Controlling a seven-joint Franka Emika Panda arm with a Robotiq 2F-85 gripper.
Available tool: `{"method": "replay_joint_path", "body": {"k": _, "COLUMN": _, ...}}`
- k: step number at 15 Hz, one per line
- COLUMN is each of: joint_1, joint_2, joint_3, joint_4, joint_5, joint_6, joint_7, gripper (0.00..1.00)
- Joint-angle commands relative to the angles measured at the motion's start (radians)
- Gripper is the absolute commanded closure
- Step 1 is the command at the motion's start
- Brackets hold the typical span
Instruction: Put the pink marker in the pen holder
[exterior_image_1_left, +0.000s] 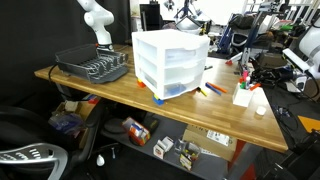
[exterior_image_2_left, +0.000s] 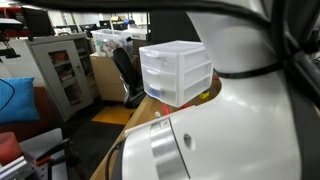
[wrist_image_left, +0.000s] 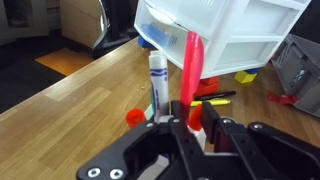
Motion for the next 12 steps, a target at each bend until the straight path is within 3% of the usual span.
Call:
{"method": "replay_joint_path", "body": {"k": 1, "joint_1": 0.011, "joint_2": -0.019, "joint_3": -0.021, "joint_4": -0.008, "joint_5": 0.035, "joint_6": 0.018, "joint_7": -0.023, "gripper": 0.42}}
{"method": "replay_joint_path", "body": {"k": 7, "joint_1": 0.028, "joint_2": -0.138, "joint_3": -0.045, "joint_4": -0.039, "joint_5": 0.01, "joint_6": 0.029, "joint_7": -0.019, "gripper": 0.02}}
{"method": "replay_joint_path", "body": {"k": 12, "joint_1": 0.069, "joint_2": -0.236, "joint_3": -0.035, "joint_4": -0.064, "joint_5": -0.03, "joint_6": 0.018, "joint_7": -0.028, "gripper": 0.0}}
